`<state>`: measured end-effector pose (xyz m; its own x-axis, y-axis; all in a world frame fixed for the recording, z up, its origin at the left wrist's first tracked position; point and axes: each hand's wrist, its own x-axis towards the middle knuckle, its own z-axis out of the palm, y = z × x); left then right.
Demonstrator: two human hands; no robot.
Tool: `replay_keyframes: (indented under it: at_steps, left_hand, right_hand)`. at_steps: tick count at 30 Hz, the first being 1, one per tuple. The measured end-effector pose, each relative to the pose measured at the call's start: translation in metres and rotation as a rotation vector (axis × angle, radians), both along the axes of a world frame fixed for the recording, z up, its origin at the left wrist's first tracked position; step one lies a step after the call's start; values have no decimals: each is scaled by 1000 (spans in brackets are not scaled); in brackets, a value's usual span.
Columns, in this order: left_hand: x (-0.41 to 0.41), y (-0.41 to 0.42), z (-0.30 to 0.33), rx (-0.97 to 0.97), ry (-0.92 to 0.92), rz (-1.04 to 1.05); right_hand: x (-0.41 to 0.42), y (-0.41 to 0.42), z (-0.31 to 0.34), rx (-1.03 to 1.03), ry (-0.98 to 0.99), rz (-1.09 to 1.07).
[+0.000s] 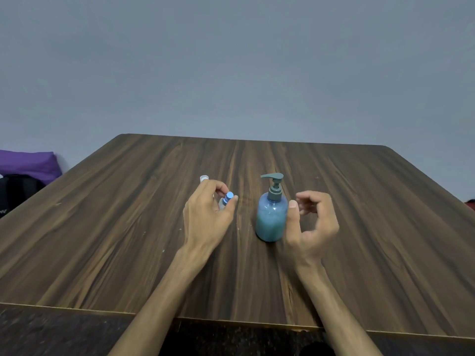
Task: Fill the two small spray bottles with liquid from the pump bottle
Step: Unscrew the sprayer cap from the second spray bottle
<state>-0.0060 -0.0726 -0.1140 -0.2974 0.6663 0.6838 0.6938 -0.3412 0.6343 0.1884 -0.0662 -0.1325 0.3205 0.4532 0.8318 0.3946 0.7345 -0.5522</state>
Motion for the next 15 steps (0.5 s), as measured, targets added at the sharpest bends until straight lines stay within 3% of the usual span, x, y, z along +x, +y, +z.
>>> replay_keyframes:
  at_steps: [5,11,15]
  left_hand:
    - [0,-12,4,-29,-190,-146]
    - [-4,-17,11,-82,-463,-360]
    - [-7,-18,12,-58,-518,-388]
  right_hand:
    - [-19,-28,-6,48,-206,67]
    - [-45,-40,-7,-227,-256,37]
    - [-50,-39,-5,-380,-267,171]
